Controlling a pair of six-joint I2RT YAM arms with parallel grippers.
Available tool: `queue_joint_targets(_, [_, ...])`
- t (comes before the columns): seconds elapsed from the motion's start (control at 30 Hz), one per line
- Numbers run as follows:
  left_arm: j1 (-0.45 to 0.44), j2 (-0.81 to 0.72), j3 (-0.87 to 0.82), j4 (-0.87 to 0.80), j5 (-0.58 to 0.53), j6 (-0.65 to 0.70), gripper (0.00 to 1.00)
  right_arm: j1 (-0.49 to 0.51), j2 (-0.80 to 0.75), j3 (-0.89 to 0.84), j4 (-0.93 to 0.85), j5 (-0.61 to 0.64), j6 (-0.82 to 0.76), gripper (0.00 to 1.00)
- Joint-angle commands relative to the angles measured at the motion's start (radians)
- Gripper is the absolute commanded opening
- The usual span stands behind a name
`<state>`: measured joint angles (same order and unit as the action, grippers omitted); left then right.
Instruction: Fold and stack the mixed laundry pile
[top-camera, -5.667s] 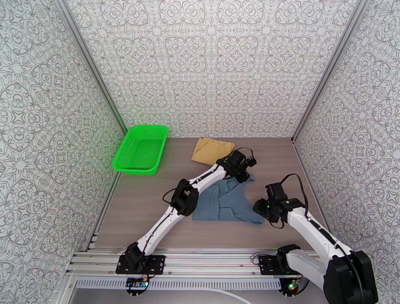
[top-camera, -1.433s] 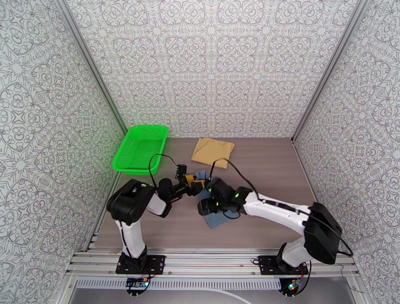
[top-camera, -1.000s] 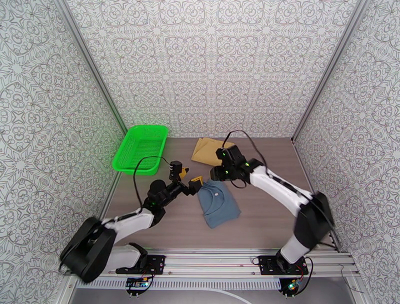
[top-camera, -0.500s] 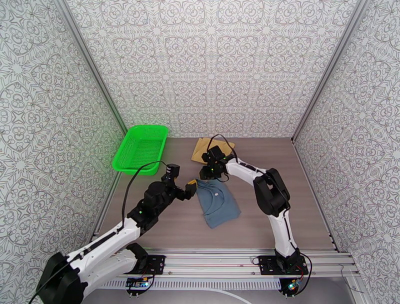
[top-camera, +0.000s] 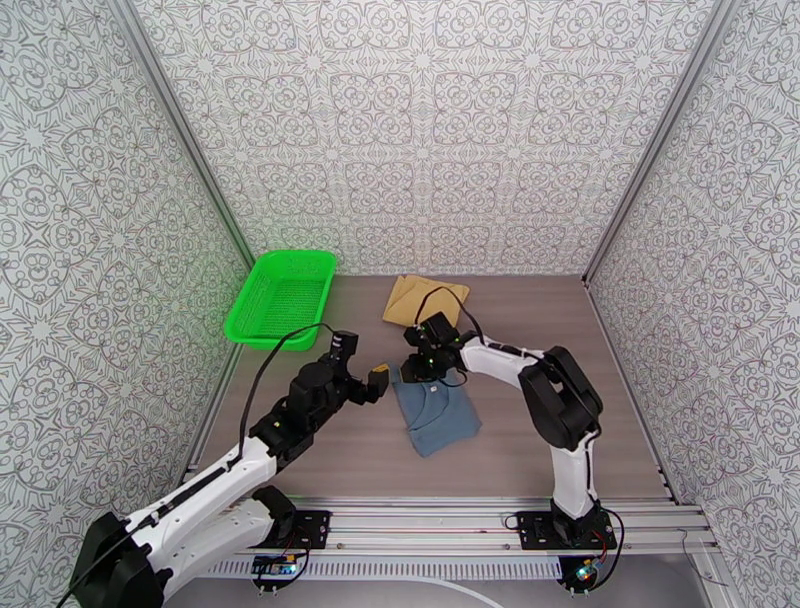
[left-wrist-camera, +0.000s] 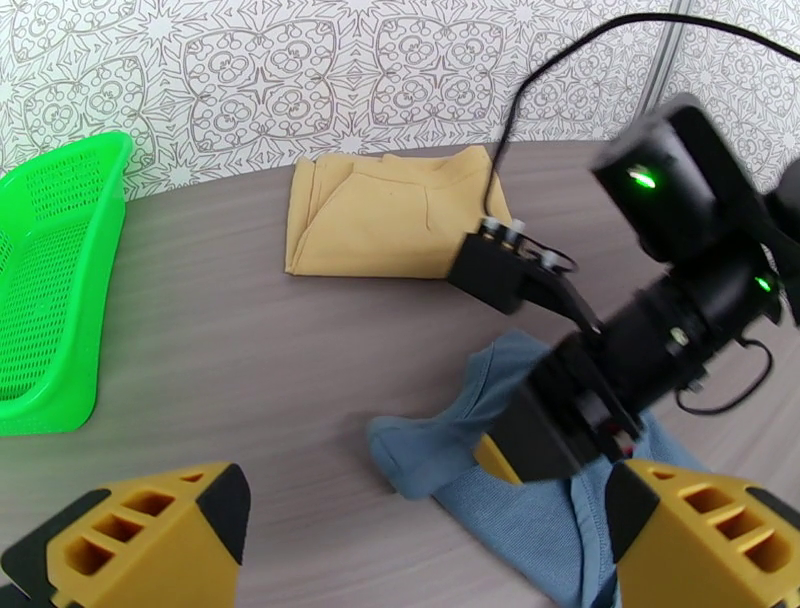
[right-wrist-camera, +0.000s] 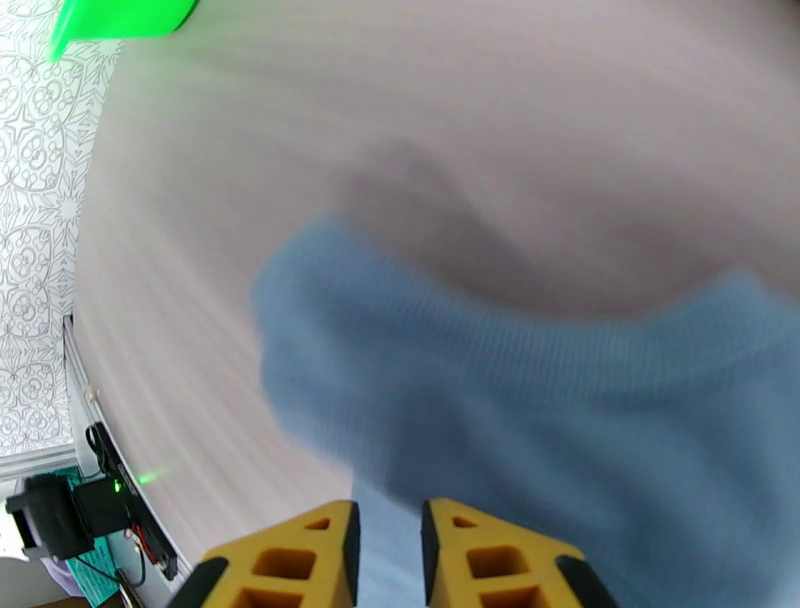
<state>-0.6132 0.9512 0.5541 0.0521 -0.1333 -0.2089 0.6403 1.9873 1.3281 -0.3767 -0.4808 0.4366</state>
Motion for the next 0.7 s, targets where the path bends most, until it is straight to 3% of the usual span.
queue_joint_targets(0.0, [-0.021, 0.023, 0.040, -0.016, -0.015, -0.006, 0.99, 0.022, -0.021, -0.058, 0.055, 0.005, 0.018, 0.25])
queue_joint_targets(0.2, [-0.080, 0.070, 0.135, -0.169, -0.098, -0.053, 0.99, 0.022, -0.097, -0.035, 0.015, 0.041, -0.001, 0.27])
queue_joint_targets(0.3, [-0.116, 0.101, 0.179, -0.309, -0.141, -0.182, 0.99, 0.015, -0.208, -0.026, -0.069, 0.125, -0.038, 0.31])
queue_joint_targets(0.4, [-0.164, 0.136, 0.184, -0.385, -0.141, -0.337, 0.98, -0.014, -0.325, -0.048, -0.170, 0.206, -0.062, 0.43])
queue_joint_targets(0.53, [-0.197, 0.252, 0.189, -0.381, -0.067, -0.490, 0.74, -0.090, -0.415, -0.118, -0.258, 0.243, -0.101, 0.60])
queue_joint_targets(0.67, [-0.195, 0.443, 0.257, -0.398, -0.005, -0.601, 0.46, -0.181, -0.415, -0.219, -0.246, 0.213, -0.128, 0.66])
